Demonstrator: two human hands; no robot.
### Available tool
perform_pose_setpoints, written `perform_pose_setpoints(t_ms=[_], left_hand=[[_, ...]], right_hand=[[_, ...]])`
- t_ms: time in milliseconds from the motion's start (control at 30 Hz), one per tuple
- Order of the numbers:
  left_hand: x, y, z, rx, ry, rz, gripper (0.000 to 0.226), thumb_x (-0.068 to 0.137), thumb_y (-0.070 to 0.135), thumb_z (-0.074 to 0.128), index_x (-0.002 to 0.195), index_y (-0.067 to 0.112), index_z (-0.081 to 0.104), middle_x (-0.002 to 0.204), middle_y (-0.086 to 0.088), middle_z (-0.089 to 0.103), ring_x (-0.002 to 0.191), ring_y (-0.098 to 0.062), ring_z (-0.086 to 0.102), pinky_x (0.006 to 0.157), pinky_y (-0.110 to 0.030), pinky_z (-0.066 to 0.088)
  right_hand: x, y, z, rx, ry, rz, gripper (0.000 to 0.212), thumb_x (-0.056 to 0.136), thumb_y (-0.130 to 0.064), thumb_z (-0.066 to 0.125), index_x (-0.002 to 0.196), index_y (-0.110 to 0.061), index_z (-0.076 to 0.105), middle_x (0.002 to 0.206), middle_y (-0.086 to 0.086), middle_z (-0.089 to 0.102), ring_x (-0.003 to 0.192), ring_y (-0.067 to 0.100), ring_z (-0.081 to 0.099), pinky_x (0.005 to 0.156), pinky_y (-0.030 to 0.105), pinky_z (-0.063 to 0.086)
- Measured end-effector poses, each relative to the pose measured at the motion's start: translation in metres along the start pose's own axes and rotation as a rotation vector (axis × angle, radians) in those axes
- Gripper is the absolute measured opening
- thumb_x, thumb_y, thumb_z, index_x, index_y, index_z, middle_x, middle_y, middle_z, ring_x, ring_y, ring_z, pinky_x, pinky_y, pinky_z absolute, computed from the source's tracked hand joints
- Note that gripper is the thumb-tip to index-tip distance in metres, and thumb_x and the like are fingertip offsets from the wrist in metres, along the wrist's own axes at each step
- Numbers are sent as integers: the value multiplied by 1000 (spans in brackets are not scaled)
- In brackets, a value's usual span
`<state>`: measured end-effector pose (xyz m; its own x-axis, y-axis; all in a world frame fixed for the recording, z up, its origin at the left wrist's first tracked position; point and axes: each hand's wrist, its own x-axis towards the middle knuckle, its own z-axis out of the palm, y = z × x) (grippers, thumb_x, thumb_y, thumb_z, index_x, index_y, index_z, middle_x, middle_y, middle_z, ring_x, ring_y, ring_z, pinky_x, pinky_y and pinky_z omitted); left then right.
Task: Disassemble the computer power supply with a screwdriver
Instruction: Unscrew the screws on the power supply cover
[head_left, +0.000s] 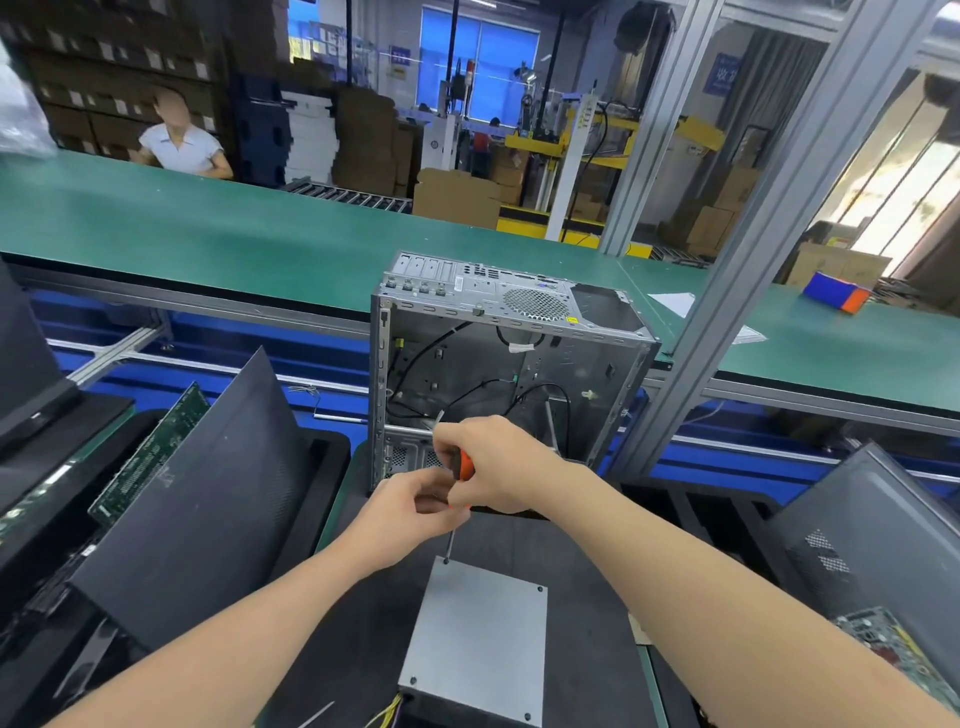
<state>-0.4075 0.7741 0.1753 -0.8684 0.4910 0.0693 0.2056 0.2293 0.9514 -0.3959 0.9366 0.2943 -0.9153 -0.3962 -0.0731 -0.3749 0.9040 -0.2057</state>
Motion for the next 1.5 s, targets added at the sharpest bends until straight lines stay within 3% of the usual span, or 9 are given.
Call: perform_pose_setpoints(t_ms=[133,233,333,433,633,867,1000,1233,1500], left_hand=[[0,2,-1,79,32,12,18,91,27,79,90,43,73,90,18,78,89,2,73,76,-9,50],[2,0,1,107,74,24,21,89,27,82,80,42,69,71,17,70,64,3,63,63,-8,45],[3,-1,2,111,94,-15,10,86,35,83,87,38,73,81,15,76,75,0,71,68,-13,48],[3,-2,4,103,81,-17,14,86,37,82,98,35,75,91,15,78,88,-5,74,82,-27,56],[-1,0,0,65,36,4,22,88,34,82,104,44,72,97,11,78,95,-9,75,87,-26,55],[-2,6,-6,63,-16,-2,19,92,28,78,111,33,76,106,15,79,106,-4,74,103,-36,55],[-1,5,-5,98,1,-4,12,91,29,79,101,33,76,98,15,80,101,-4,74,100,-37,56],[2,0,3,121,79,14,12,85,34,85,90,32,75,87,13,79,87,-5,75,79,-28,57],[1,-5,5,88,63,32,21,82,41,83,98,39,70,94,10,79,90,-9,76,85,-34,60]], right_hand=[[-1,0,1,-55,28,5,29,76,-35,69,95,-26,49,89,-4,58,88,26,57,69,40,53],[-2,-2,7,-299,179,90,40,81,-63,57,95,-26,47,73,-3,52,75,30,57,61,35,40],[2,-8,11,-380,237,214,55,85,-76,44,84,-22,46,67,-3,38,65,29,46,61,35,35],[5,-11,14,-290,207,242,49,93,-66,48,87,-18,48,70,-2,37,71,31,53,63,36,37],[0,-8,6,-21,88,178,21,84,-35,65,96,-23,53,89,1,61,83,32,60,63,34,44],[0,-5,1,66,13,15,17,74,-16,69,86,-23,59,77,-8,59,79,17,53,65,36,52],[1,-3,1,35,3,-27,20,74,-21,70,90,-22,60,80,-9,57,78,13,53,66,37,53],[0,-10,10,-344,219,169,50,90,-68,48,83,-19,45,69,-2,35,65,29,44,57,34,31],[1,-9,12,-150,152,138,26,87,-39,64,95,-16,56,81,1,49,74,32,56,50,29,26]])
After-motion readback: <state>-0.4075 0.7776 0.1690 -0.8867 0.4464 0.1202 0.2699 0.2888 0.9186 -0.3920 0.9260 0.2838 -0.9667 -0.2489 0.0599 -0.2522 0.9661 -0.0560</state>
